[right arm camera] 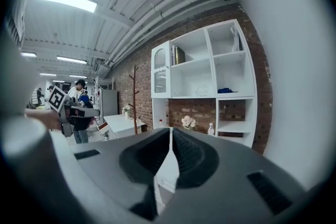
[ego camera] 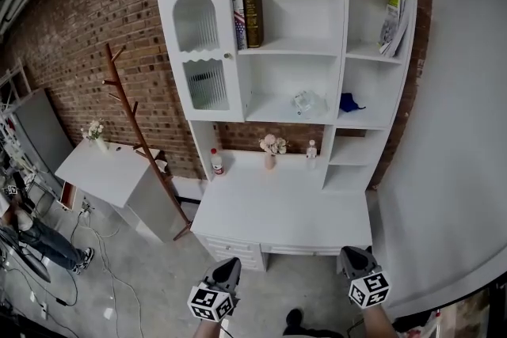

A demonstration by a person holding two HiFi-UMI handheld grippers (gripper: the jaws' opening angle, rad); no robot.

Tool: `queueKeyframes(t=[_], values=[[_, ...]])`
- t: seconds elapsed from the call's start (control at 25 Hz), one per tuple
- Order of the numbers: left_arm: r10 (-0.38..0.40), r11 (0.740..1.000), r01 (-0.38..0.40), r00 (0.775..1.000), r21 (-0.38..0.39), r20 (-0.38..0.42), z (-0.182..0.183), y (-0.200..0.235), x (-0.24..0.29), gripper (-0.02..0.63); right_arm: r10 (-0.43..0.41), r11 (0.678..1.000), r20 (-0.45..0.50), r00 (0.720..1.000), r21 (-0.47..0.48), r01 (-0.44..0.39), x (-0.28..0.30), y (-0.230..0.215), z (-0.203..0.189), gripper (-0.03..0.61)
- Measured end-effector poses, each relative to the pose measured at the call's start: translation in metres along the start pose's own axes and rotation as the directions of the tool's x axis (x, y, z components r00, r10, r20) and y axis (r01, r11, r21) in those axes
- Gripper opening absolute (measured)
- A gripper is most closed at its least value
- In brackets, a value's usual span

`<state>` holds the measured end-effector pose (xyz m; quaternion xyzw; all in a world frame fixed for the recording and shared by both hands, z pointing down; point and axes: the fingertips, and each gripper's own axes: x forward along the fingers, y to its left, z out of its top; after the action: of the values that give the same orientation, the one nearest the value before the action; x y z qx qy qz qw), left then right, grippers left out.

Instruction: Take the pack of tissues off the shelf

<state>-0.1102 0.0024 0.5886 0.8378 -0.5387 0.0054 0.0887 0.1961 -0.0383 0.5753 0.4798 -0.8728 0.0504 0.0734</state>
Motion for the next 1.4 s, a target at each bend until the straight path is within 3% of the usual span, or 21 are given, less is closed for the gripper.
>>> queueKeyframes(t=[0.88,1.4], values=[[0.086,0.996,-0.086,0.996,-0.011,-0.021,0.008,0.017,0.11,0.025,0.108,0.994,-0.03,0.994,0.025,-0.108,0.109,-0.087,0.008,0.035],[0.073,0.997,-0.073,0.997,-0.008,-0.03,0.016,0.019,0.154,0.025,0.112,0.993,-0.046,0.993,0.034,-0.111,0.136,-0.113,0.013,0.035]])
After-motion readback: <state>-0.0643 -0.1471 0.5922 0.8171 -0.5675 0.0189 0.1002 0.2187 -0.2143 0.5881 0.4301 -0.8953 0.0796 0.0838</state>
